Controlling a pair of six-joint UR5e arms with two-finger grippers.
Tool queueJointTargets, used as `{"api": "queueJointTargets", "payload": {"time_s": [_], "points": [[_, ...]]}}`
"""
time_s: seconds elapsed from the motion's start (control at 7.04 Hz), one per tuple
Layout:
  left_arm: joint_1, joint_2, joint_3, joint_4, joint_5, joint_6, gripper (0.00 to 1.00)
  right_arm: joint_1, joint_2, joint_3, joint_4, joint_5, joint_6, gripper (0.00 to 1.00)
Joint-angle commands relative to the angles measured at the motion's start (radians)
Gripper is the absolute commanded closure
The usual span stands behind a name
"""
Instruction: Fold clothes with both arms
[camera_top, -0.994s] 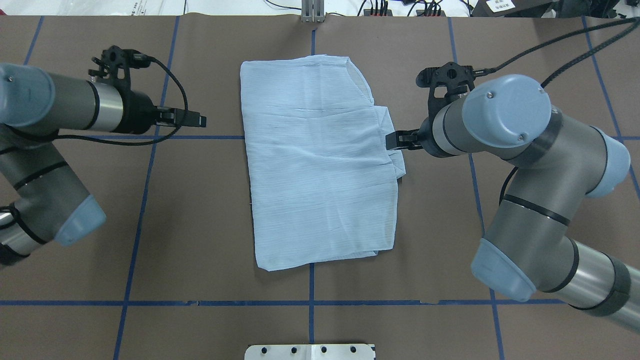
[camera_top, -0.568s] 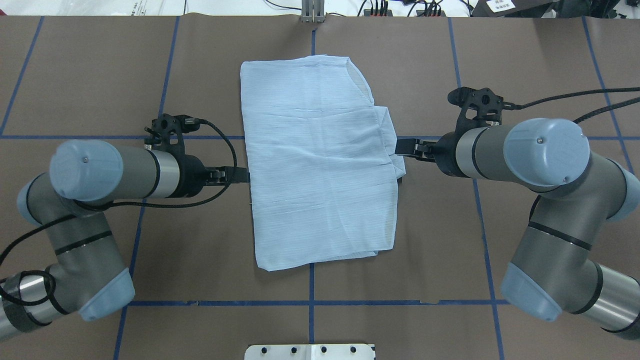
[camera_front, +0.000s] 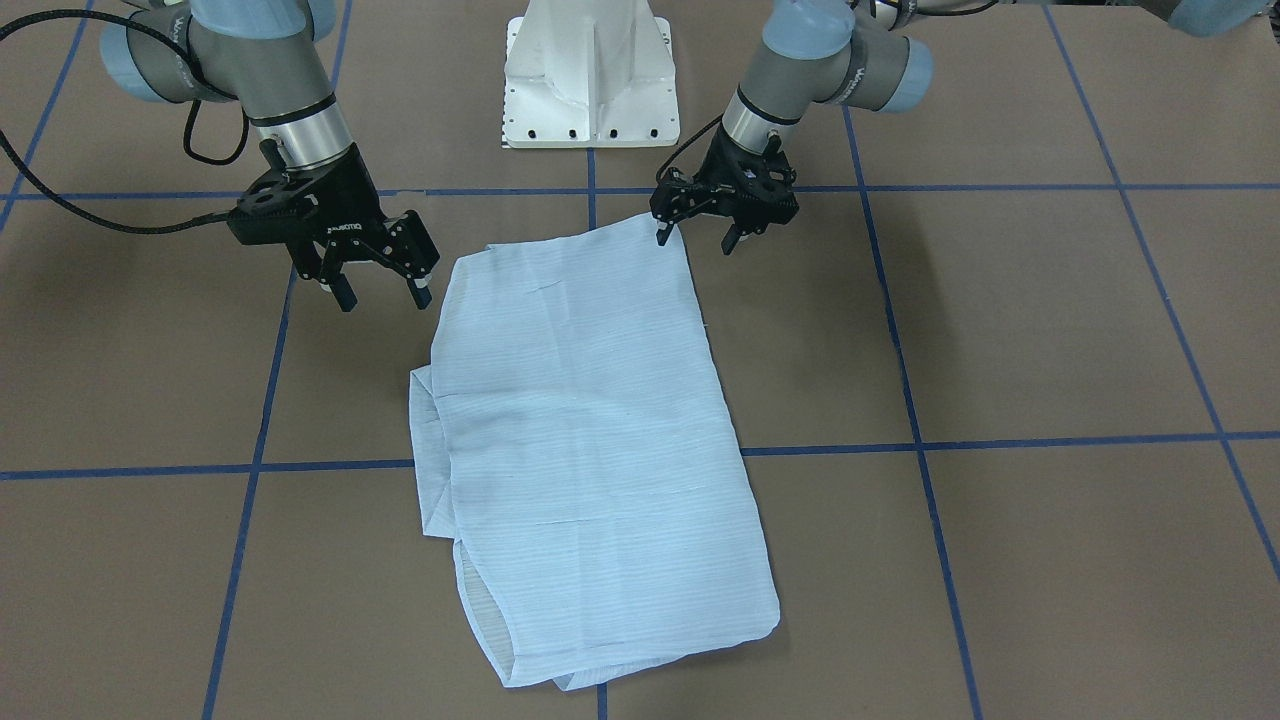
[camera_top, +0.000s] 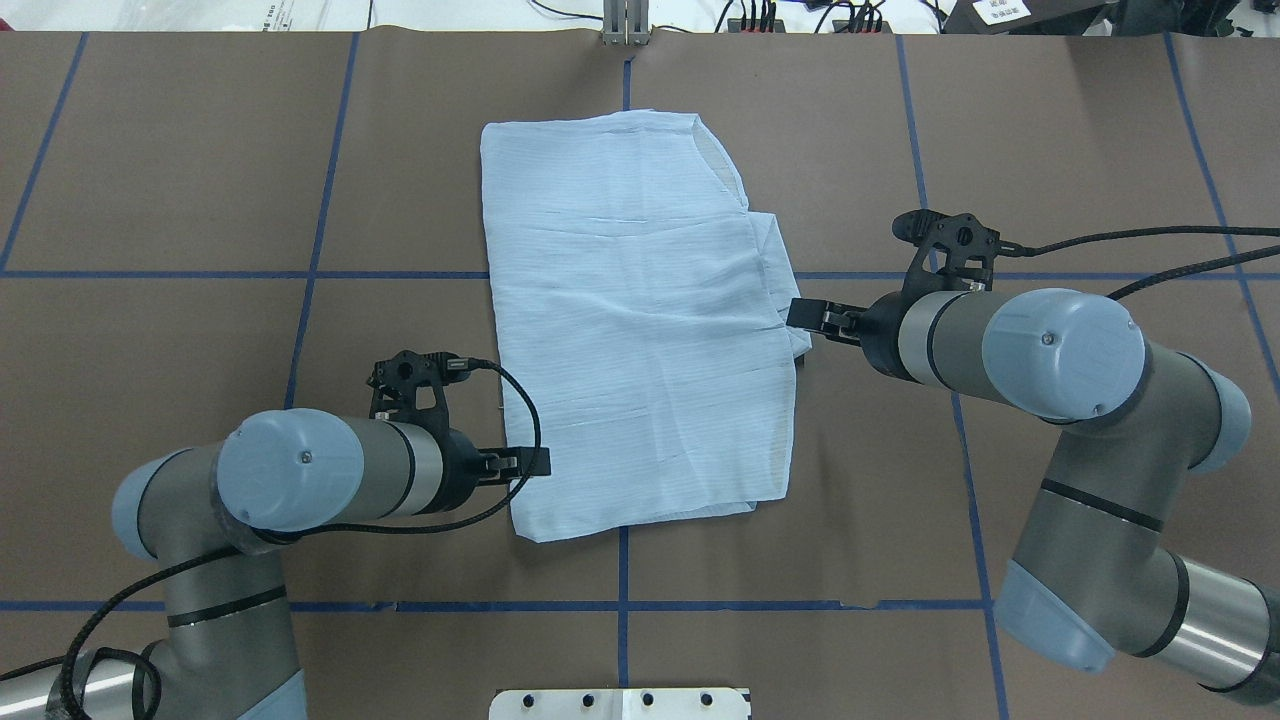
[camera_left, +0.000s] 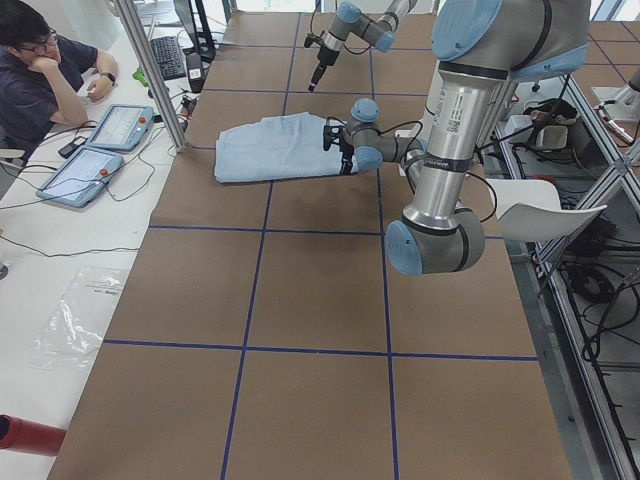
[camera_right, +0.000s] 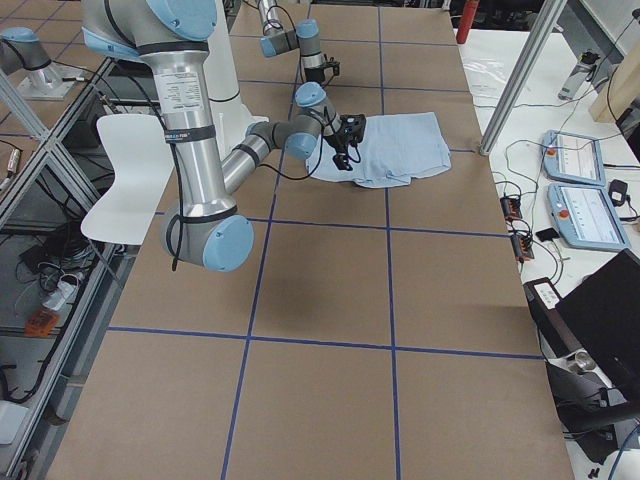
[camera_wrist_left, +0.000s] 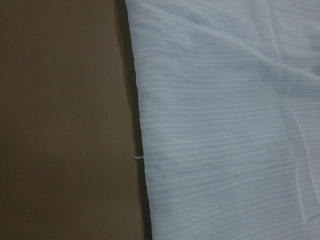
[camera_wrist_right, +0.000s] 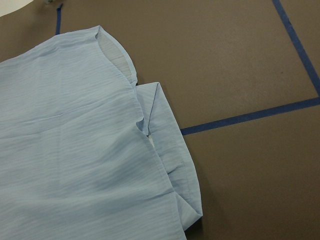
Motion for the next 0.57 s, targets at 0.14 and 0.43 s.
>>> {"api": "queueJointTargets", "payload": {"time_s": [0.14,0.43], "points": [[0.051,-0.005,0.004,0.04,0.035,-0.007,0.42,-0.007,-0.002,-0.001,0.0,-0.001,-0.009,0.0],[0.058,-0.016,0.008,0.04,0.035,-0.007,0.56,-0.012,-0.001,-0.001,0.0,-0.003,-0.009,0.0]]}}
